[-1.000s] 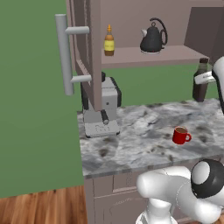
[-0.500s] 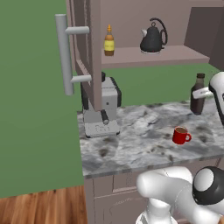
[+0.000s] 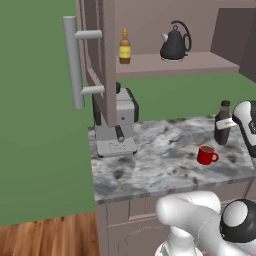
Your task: Pick the syrup bottle and honey bottle from the cabinet and place them next to the mug.
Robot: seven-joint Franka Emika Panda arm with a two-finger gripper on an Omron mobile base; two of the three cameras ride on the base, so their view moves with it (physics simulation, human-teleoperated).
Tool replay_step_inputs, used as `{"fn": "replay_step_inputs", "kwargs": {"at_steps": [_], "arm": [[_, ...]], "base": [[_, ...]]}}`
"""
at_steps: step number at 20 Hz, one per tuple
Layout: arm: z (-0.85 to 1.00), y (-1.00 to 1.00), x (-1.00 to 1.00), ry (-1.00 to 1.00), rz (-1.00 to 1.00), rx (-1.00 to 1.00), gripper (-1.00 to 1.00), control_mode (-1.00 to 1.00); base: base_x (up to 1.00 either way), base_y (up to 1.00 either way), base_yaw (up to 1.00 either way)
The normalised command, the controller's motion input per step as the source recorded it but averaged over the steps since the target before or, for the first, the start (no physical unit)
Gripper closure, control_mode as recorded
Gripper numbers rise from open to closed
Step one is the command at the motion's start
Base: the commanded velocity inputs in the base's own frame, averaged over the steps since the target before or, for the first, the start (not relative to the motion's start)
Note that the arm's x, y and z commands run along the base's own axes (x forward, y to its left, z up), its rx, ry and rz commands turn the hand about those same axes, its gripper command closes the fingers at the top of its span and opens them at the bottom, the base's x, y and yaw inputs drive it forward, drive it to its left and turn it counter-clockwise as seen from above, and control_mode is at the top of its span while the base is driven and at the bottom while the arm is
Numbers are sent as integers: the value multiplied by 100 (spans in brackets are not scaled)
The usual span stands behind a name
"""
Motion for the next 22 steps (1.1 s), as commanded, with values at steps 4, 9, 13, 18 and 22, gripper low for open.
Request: {"fn": "replay_step_inputs", "kwargs": {"at_steps": [4, 9, 13, 18, 22], "arm": [[-40, -26, 0, 0, 0, 0, 100, -100], [-34, -29, 0, -3, 0, 0, 100, -100], [-19, -32, 0, -1, 0, 0, 100, -100], [0, -50, 0, 0, 0, 0, 100, -100], [0, -51, 0, 0, 0, 0, 100, -100]], "base": [[0, 0, 0], [0, 0, 0], [0, 0, 0], [0, 0, 0], [0, 0, 0]]}}
